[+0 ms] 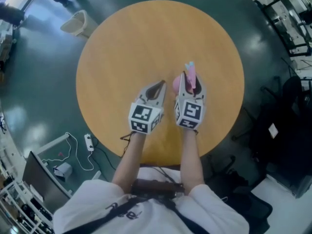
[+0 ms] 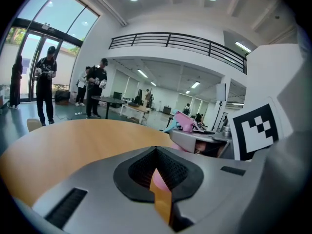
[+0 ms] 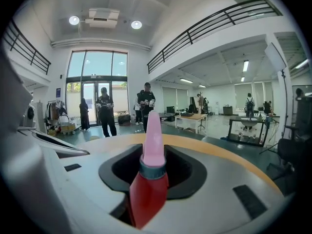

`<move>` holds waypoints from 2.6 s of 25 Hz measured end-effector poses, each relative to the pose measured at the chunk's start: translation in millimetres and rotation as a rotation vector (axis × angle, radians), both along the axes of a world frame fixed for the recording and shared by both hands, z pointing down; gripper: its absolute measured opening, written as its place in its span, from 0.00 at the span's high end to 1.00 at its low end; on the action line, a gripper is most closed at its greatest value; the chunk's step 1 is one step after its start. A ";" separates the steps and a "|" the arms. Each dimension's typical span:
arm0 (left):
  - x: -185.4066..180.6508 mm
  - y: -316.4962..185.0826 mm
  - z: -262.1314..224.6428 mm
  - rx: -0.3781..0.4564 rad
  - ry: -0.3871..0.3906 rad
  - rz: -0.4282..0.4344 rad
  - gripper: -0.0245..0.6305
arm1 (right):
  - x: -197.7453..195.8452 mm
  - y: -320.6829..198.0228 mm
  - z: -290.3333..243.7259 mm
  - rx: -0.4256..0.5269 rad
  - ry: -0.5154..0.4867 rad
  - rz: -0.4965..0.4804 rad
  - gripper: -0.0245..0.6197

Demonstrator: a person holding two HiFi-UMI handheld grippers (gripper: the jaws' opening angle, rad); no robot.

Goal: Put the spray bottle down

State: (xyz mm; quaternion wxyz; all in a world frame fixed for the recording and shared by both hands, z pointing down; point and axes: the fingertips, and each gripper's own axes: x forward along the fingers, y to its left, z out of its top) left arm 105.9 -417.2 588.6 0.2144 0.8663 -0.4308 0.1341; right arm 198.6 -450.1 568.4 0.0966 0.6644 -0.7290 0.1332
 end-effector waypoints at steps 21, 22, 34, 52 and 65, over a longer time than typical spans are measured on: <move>-16.6 -8.4 46.5 -0.110 -0.029 -0.039 0.94 | 20.4 -80.4 19.0 0.176 0.183 0.022 0.71; -16.7 -7.7 47.0 -0.110 -0.029 -0.038 0.94 | 21.4 -80.4 19.6 0.182 0.180 0.028 0.71; -17.8 7.2 36.7 -0.100 -0.018 -0.017 0.94 | 34.0 -71.2 26.5 0.116 0.093 0.097 0.68; -29.9 54.0 -22.4 0.041 0.016 0.045 0.94 | 37.2 36.2 22.4 0.004 0.040 0.160 0.61; -60.2 103.8 -84.3 0.170 0.052 0.056 0.94 | -24.6 145.4 -55.3 0.043 0.016 0.103 0.88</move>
